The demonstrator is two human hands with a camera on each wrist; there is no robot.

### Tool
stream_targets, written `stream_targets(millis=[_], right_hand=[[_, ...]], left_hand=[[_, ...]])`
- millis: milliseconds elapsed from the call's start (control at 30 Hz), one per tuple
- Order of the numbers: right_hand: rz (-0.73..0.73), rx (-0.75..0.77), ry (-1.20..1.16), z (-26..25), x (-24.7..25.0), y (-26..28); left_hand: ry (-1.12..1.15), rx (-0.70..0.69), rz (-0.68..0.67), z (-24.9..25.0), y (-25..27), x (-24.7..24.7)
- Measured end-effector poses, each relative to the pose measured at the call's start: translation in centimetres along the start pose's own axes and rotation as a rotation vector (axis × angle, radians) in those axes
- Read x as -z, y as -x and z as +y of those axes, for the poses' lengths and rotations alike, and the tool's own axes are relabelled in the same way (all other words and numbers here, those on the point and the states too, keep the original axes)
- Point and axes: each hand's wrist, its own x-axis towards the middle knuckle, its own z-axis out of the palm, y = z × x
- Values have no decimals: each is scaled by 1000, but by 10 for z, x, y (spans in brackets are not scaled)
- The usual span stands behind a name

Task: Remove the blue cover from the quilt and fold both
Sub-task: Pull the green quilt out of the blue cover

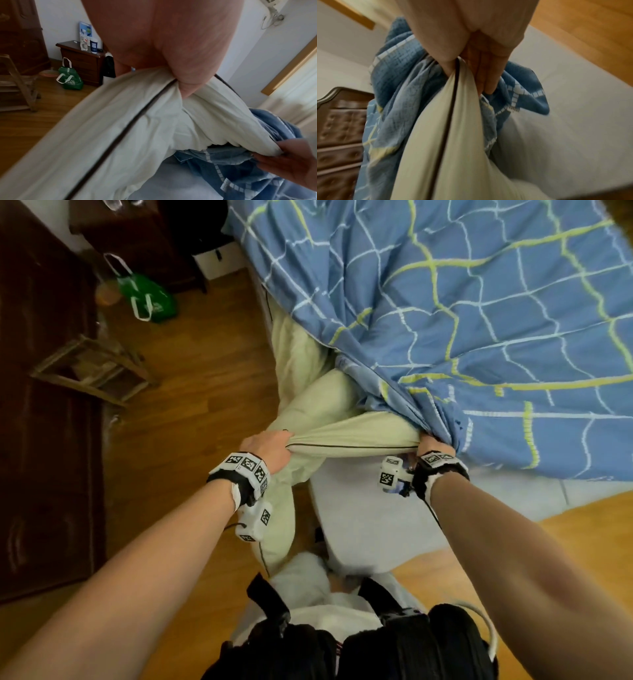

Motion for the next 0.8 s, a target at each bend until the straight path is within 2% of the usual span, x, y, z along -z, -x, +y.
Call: stream_targets(millis=[67,167,300,333,400,533,633,667,767,800], right_hand=[[32,-14,-40,-2,14,-6],[22,-109,-400,-5,42,-5],[-119,-71,-456,-3,60,-5],[-176,-72,-538,-3,65,-3],[-192,-41,-666,-3,80,4],[-222,179,-470,22,99,-3],[-354,330,-540,49,109,-23],[-322,352,-541,57,114,-29],[-83,315,-401,88,117,-55],[-82,307,-404,93,117,-59]], left_hand=[[-3,8,-8,7,-12,0],[-42,-47,-11,36,-31,4],[-45,-287,-7,129,-43,17],[-34,-325,0,153,-45,17],[-5,-313,36,194,-51,13],[16,-279,146,248,-64,13],[-71,-250,118,267,-68,27],[-77,-232,114,271,-68,30],[-95,-204,95,287,-66,33],[-100,-201,79,292,-63,34]])
